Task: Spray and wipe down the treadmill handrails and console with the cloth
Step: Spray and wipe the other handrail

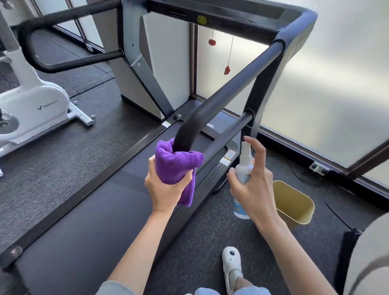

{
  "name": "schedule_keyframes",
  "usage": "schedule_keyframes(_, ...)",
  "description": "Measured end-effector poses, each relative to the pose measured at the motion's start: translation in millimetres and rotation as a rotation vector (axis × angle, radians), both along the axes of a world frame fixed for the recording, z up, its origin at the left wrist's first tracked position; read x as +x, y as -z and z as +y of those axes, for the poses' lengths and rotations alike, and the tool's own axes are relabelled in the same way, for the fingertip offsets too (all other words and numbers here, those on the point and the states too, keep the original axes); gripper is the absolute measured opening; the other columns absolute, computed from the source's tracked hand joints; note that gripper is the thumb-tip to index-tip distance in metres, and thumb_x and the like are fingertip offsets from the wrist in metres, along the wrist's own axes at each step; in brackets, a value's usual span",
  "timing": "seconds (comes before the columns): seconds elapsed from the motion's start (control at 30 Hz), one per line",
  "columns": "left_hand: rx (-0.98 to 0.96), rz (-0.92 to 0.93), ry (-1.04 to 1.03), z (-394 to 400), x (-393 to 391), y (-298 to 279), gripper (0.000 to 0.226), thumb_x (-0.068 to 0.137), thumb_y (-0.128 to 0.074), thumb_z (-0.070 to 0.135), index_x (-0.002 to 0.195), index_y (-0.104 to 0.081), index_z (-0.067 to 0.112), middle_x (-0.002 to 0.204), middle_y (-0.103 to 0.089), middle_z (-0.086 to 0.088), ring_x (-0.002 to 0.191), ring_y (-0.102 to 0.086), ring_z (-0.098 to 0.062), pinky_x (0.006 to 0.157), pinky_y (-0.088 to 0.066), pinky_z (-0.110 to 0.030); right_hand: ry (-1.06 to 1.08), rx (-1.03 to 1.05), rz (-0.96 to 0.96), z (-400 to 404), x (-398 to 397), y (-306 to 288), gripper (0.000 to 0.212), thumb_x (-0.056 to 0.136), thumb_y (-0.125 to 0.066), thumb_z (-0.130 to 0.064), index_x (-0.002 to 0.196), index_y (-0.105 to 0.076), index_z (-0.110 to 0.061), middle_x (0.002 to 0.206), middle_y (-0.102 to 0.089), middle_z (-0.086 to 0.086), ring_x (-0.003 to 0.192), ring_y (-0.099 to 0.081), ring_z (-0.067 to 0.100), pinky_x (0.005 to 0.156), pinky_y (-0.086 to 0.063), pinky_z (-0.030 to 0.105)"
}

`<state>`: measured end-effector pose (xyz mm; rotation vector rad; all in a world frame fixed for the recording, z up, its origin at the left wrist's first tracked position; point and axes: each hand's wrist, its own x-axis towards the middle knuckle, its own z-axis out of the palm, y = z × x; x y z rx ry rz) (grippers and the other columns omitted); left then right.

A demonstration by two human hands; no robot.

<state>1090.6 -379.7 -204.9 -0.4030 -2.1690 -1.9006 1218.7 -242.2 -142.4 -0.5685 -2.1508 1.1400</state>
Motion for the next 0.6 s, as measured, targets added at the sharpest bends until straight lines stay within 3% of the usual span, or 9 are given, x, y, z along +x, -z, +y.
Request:
schedule_keyframes(0.1, 0.040, -0.024, -0.005, 0, 5, -2, 0.062, 0.054, -0.083, 0.049, 0.106, -0.054, 0.032, 0.096, -0.065, 0.018, 0.085, -0.063, -0.002, 0.079, -0.048, -0.017, -0.006, 0.001, 0.011, 7, 6, 5, 0.070, 0.087, -0.060, 0.001, 0.134, -0.030, -0.043, 0.065, -0.055, 0.019, 0.055, -0.053, 0.036, 0.057, -0.054, 0.049)
schedule_keyframes(0.2, 0.092, -0.019, -0.049, 1, 17, -4, 0.057, 0.058, -0.083, 0.045, 0.107, -0.055, 0.037, 0.106, -0.065, 0.006, 0.095, -0.064, -0.014, 0.087, -0.049, -0.027, -0.018, 0.015, 0.034, 18, 10, 13, 0.069, 0.087, -0.065, -0.002, 0.134, -0.032, -0.040, 0.070, -0.054, 0.014, 0.056, -0.049, 0.025, 0.059, -0.049, 0.032)
schedule_keyframes(0.33, 0.168, -0.064, -0.166, 1, 33, 1, 0.051, 0.058, -0.081, 0.047, 0.102, -0.055, 0.050, 0.102, -0.064, 0.017, 0.094, -0.062, -0.004, 0.088, -0.046, -0.022, -0.091, 0.032, 0.012, 37, 3, 25, 0.067, 0.083, -0.071, -0.005, 0.129, -0.037, -0.041, 0.069, -0.054, 0.008, 0.057, -0.047, 0.019, 0.059, -0.042, 0.019)
schedule_keyframes(0.47, 0.208, -0.116, -0.310, 15, 52, 5, 0.051, 0.060, -0.079, 0.046, 0.105, -0.056, 0.044, 0.103, -0.065, 0.020, 0.094, -0.063, 0.001, 0.089, -0.045, -0.017, -0.213, 0.038, 0.003, 64, -8, 31, 0.069, 0.082, -0.067, -0.002, 0.132, -0.038, -0.040, 0.076, -0.052, 0.003, 0.065, -0.049, 0.023, 0.065, -0.047, 0.034)
schedule_keyframes(0.6, 0.254, -0.138, -0.502, 41, 73, 3, 0.062, 0.062, -0.078, 0.045, 0.117, -0.057, 0.025, 0.109, -0.066, 0.009, 0.097, -0.063, -0.003, 0.090, -0.046, -0.018, -0.433, 0.031, -0.050, 104, -17, 35, 0.074, 0.082, -0.060, 0.001, 0.138, -0.035, -0.041, 0.073, -0.055, 0.015, 0.061, -0.056, 0.035, 0.065, -0.054, 0.045)
